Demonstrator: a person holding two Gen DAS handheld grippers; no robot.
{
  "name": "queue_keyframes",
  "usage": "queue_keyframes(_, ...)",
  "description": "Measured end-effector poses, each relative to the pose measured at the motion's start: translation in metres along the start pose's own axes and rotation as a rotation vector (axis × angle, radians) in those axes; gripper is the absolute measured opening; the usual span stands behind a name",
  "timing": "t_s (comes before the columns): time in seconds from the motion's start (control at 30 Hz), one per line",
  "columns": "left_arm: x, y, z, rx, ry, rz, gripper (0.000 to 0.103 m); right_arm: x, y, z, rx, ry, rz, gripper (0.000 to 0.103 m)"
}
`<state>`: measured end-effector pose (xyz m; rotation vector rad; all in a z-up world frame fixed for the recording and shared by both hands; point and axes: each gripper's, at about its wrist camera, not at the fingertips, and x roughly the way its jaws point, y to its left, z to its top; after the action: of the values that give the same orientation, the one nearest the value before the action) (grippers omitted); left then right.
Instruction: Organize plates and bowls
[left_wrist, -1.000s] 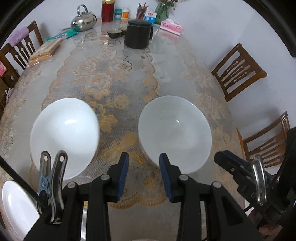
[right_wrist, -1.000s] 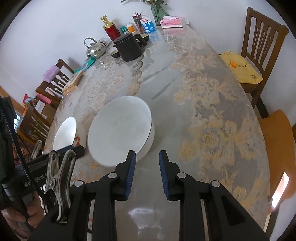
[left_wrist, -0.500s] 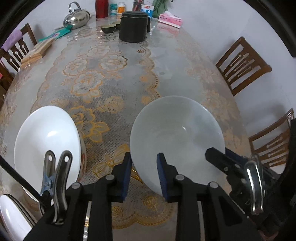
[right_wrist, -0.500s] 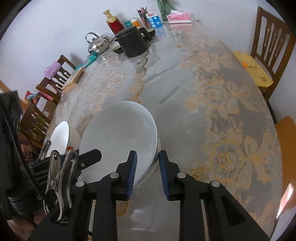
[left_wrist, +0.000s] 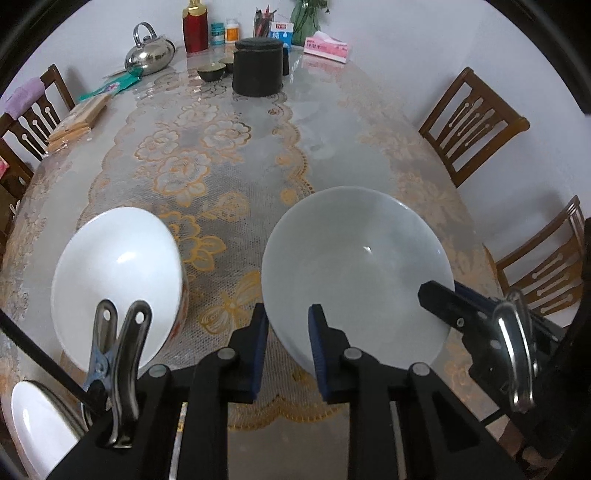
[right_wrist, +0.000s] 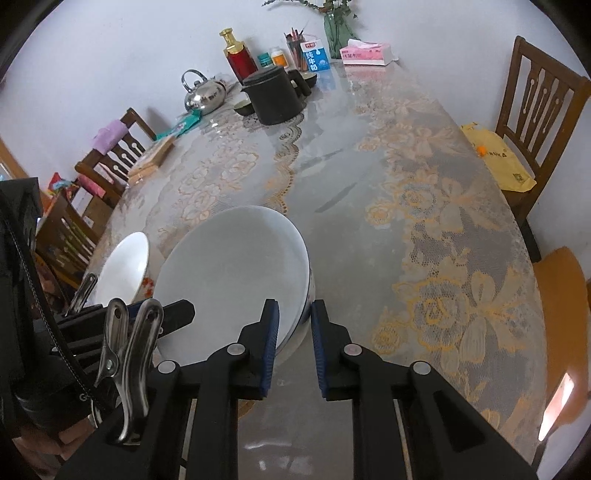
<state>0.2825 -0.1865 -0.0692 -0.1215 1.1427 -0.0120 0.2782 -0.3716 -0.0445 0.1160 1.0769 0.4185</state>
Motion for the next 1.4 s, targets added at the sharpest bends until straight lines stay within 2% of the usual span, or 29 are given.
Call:
queue_keyframes(0.2,-0.034,-0.002,-0.008,0.006,-0.053,0.010,0.023,-0.026,0.012,-0.010,0.003,-0.034,0.014,0.019)
queue_keyframes(0.63,-0.104,0.002,-0.045,0.032,-0.104,-0.012,0.023,-0.088,0.043,-0.040,0.042,-0.089,0.030,0.019)
queue_keyframes(1.07,-0.141,0.021,-0.108,0.054,-0.075,-0.035,0.023,-0.123,0.082,-0.105,0.086,-0.083,0.013,0.019)
queue_keyframes(1.4,-0.133,0.037,-0.155,0.046,-0.003,-0.048,0.023,-0.121,0.096,-0.150,0.111,-0.033,-0.012,0.019)
